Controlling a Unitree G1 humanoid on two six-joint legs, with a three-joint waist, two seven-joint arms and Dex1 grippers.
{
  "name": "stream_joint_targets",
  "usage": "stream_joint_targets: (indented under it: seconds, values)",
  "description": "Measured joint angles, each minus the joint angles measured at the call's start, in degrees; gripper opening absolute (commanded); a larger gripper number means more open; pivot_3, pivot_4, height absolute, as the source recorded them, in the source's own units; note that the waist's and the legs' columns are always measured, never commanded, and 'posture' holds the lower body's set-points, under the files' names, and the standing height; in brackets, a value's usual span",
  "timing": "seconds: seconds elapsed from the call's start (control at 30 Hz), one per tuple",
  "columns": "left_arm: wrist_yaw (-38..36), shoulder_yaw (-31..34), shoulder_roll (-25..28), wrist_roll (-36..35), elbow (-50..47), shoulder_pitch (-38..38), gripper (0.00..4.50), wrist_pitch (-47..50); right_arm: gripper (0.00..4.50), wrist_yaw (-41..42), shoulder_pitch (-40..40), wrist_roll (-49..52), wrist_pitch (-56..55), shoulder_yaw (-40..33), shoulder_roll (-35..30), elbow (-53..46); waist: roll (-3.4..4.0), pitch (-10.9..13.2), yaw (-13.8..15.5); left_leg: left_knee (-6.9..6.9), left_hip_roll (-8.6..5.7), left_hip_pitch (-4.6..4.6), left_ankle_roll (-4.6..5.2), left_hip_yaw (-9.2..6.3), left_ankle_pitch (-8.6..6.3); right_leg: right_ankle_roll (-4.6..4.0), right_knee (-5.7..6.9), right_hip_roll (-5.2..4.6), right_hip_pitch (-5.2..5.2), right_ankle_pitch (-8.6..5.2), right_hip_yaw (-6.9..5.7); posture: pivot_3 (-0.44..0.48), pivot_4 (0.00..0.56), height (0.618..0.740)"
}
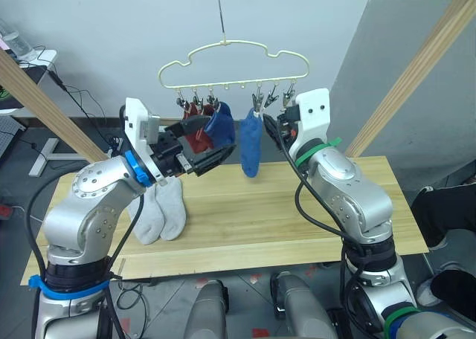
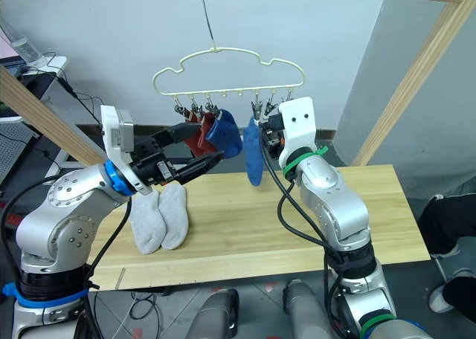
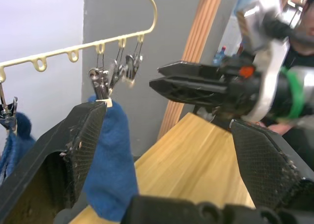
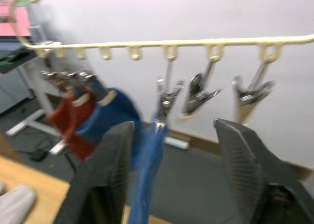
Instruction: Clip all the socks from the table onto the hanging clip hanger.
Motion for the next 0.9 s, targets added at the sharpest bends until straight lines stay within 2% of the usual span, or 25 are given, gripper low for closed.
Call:
stream_joint_targets:
  seconds: [0.3,0.37,0.47,0.9]
  values:
    - [2.51,-0.13,0.21,0.29,-1.19,-0.06,4.5,0.23,2.9,-0.45,-1.96,-6.23,-6.2,0.88,1.88,8.48,0.0,0.01,0.22,-0.04,0.01,-0.01,0.0,0.01,0.0,-0.01,-0.05,0.0,-0.01,0.0,0.04,0.029,0.282,0.74]
    - [2.83,-0.41,0.2,0.46,-1.19,-0.33,4.5,0.2,2.51,-0.82,-2.81,-6.96,-7.07,0.73,2.61,10.45,0.0,0.01,0.22,-0.04,0.0,0.0,0.0,0.03,0.0,-0.01,-0.05,0.0,-0.01,0.0,0.04,0.029,0.282,0.74]
    - [3.06,-0.58,0.2,0.94,-1.04,-0.66,4.5,0.11,1.6,-0.96,-4.12,-8.26,-8.72,0.61,4.11,12.51,0.0,0.02,0.21,-0.05,0.01,-0.01,0.0,0.0,0.0,-0.01,-0.04,0.0,-0.01,0.0,0.04,0.031,0.285,0.74]
    - [3.03,-1.52,0.23,1.6,-0.99,-1.0,4.5,0.04,1.6,-2.17,-6.01,-10.65,-12.02,-0.67,7.66,18.73,0.03,0.09,0.39,-0.06,0.0,-0.01,0.0,0.01,0.0,-0.01,-0.08,-0.02,-0.01,0.0,0.03,0.033,0.29,0.74]
